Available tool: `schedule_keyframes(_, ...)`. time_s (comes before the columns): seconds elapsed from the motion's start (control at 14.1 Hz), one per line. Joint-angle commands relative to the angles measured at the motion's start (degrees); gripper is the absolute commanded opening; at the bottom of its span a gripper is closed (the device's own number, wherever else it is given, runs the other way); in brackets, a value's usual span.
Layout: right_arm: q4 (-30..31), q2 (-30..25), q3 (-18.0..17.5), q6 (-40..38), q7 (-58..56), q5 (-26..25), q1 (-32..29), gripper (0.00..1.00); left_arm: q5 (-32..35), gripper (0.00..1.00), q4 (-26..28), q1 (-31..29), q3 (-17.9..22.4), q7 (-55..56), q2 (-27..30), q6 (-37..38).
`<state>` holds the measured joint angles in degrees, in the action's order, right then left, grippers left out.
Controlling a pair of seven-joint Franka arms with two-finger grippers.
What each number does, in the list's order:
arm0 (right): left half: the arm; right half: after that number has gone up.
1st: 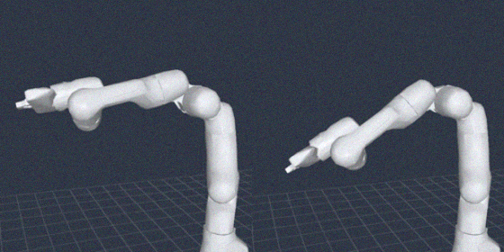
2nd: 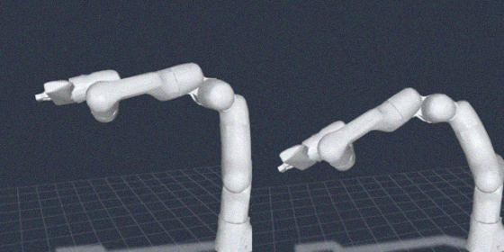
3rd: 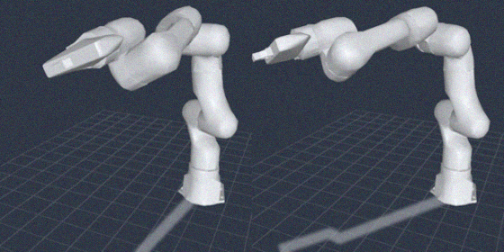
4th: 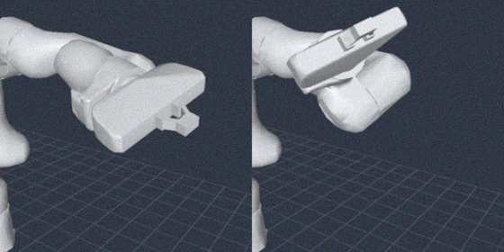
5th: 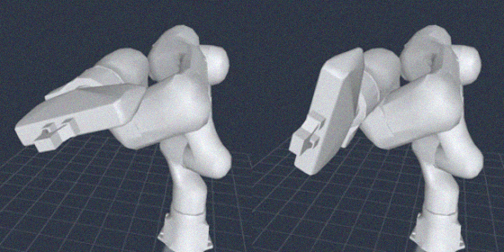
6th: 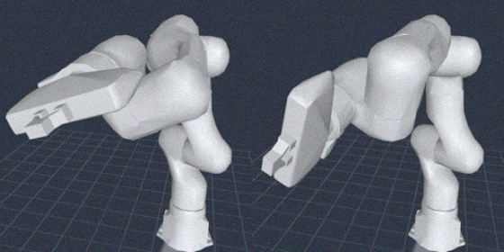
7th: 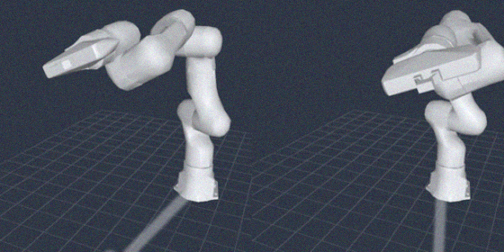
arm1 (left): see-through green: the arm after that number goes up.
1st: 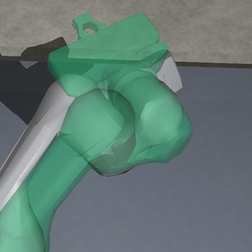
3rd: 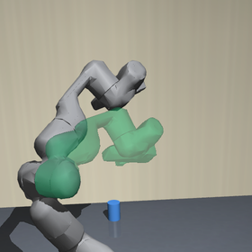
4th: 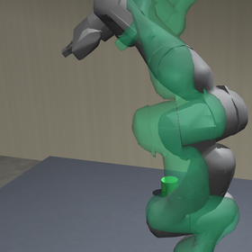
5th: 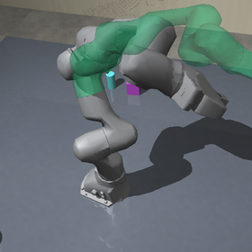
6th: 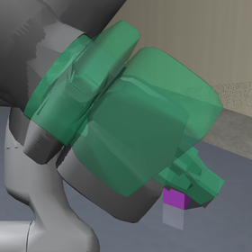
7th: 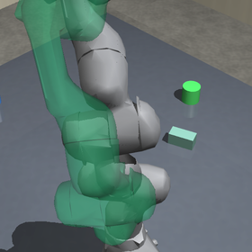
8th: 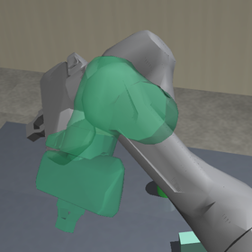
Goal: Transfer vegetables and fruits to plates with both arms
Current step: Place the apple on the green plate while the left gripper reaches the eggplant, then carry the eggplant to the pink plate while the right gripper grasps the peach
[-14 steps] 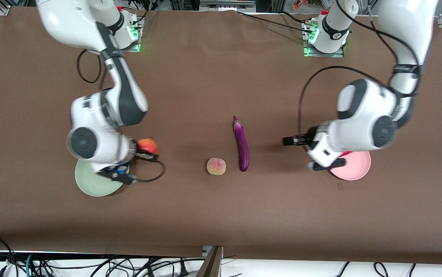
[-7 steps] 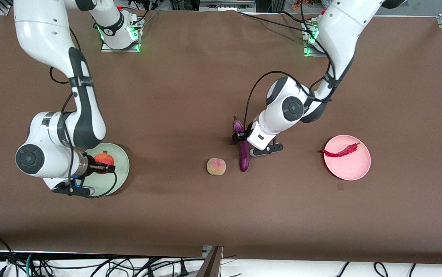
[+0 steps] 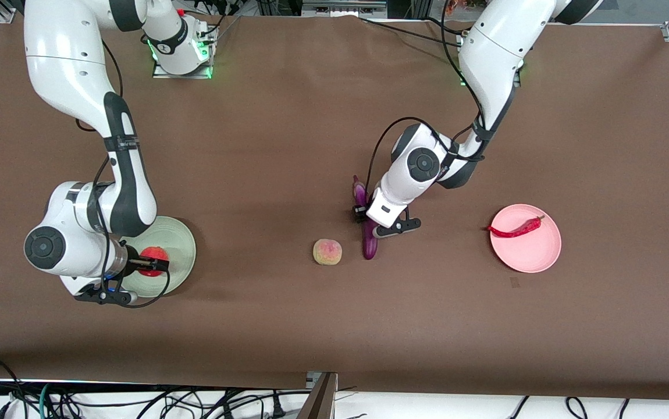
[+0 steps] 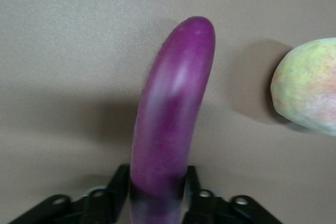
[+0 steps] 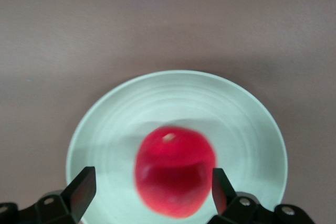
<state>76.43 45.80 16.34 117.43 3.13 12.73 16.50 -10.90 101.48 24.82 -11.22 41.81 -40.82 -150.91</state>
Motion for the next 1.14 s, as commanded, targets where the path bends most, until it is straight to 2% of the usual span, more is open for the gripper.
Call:
schedule_keyframes(0.0, -0.5, -1.8, -0.5, -1.9, 7.7, 0.8, 2.5, 0.98, 1.7, 0.00, -0.1, -0.6, 1.0, 2.7, 2.5, 2.7)
schedule_keyframes(0.21, -3.6, -1.2, -1.2, -1.4, 22.0, 2.5, 8.5, 0.98, 1.8, 0.00, -1.0, -6.6, 1.0, -0.4, 9.1, 16.6)
schedule_keyframes(0.43, -6.3, 0.3, -7.4, 2.8, 35.7, 3.9, 9.7, 0.98, 1.8, 0.00, -1.2, -15.1, 1.0, -11.9, 15.7, 31.0)
schedule_keyframes(0.57, -7.2, 2.2, -10.5, 8.8, 45.3, 3.7, 11.4, 0.98, 1.8, 0.00, -1.2, -21.1, 1.1, -19.8, 16.8, 33.3)
schedule_keyframes(0.64, -8.0, 3.2, -10.5, 10.9, 48.7, 3.6, 13.6, 0.98, 2.1, 0.01, -1.2, -23.9, 1.3, -22.8, 16.7, 33.3)
schedule_keyframes(0.78, -9.7, 6.3, -10.5, 16.2, 56.3, 3.4, 17.5, 0.98, 7.3, 0.02, -1.1, -29.7, 1.3, -27.3, 16.5, 33.1)
schedule_keyframes(0.92, -12.3, 10.2, -9.9, 20.6, 62.0, 3.1, 20.9, 0.98, 11.6, 0.02, -0.8, -31.5, 1.5, -27.5, 15.4, 33.4)
schedule_keyframes(1.06, -14.3, 12.1, -9.7, 22.0, 65.5, 1.7, 22.4, 0.98, 13.2, 0.02, -0.8, -34.0, 2.0, -27.3, 13.1, 33.2)
